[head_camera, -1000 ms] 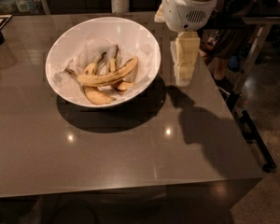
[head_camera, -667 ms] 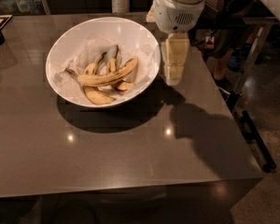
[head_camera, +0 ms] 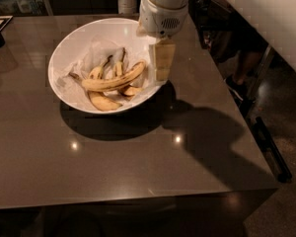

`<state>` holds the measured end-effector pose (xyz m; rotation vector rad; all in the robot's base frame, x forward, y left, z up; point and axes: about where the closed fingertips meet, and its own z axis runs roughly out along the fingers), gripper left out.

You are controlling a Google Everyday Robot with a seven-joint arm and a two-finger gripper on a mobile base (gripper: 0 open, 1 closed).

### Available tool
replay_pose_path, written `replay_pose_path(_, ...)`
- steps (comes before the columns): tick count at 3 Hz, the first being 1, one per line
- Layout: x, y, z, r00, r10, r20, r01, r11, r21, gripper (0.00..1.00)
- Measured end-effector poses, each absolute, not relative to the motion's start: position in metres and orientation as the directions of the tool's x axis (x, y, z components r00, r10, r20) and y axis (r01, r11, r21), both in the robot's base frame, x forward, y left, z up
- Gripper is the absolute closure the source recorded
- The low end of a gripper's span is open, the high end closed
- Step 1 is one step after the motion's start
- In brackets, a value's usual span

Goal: Pick banana from white bowl

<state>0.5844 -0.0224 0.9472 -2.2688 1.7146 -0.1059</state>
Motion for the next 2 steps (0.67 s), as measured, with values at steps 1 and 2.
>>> replay_pose_path(1,0.592,-0.016,0.936,0.289,-0.95,-0.12,-0.934,-0.252,-0.253,0.2)
replay_pose_path(2,0.598,-0.009,0.925,0.292,-0.949,-0.117,-0.937,-0.26,-0.232,0.19)
